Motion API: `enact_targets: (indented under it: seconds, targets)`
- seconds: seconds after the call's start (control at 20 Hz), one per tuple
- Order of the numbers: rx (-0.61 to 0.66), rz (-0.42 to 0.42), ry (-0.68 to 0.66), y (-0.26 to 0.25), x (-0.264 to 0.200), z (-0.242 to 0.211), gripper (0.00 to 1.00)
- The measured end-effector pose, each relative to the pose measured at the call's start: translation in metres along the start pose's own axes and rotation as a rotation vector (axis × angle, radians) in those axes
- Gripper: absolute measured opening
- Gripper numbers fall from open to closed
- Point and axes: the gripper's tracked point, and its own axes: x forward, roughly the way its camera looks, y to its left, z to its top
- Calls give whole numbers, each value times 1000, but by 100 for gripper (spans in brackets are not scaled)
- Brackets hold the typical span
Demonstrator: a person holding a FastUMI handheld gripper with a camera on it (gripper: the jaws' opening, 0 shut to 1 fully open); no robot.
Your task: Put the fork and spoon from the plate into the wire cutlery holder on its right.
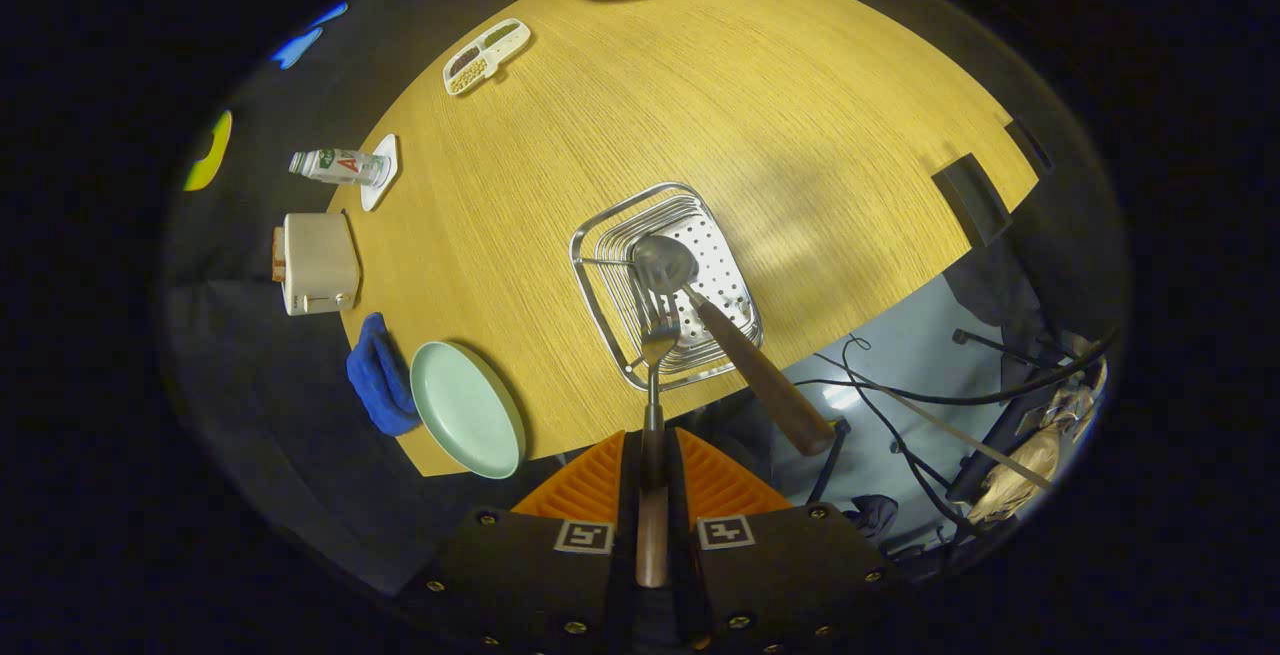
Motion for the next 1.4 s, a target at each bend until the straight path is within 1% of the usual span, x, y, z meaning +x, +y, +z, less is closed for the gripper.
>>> enact_targets:
  seconds: [0.05, 0.1, 0.2, 0.35, 0.45, 0.55, 0.7, 0.8, 0.9, 1.1, 1.15, 1.35, 1.4]
  targets:
    - [8, 8, -11, 1, -1, 2, 18]
    - [14, 10, -17, 2, -3, 3, 22]
    - [22, 6, -30, 0, -5, 5, 35]
    - [33, -3, -35, -6, -6, 4, 85]
    - [47, -5, -38, -8, -6, 1, 86]
    - [55, -6, -42, -9, -5, 2, 94]
    - [54, -18, -56, -12, -6, 2, 94]
    - [45, -38, -70, -16, -8, 3, 98]
    - [36, -58, -89, -20, -10, 6, 98]
    - [40, -58, -105, -21, -13, 7, 99]
    - [32, -70, -115, -23, -13, 8, 99]
    - [-61, -188, -184, -40, -18, 18, 98]
    - [-76, -200, -207, -40, -20, 22, 98]
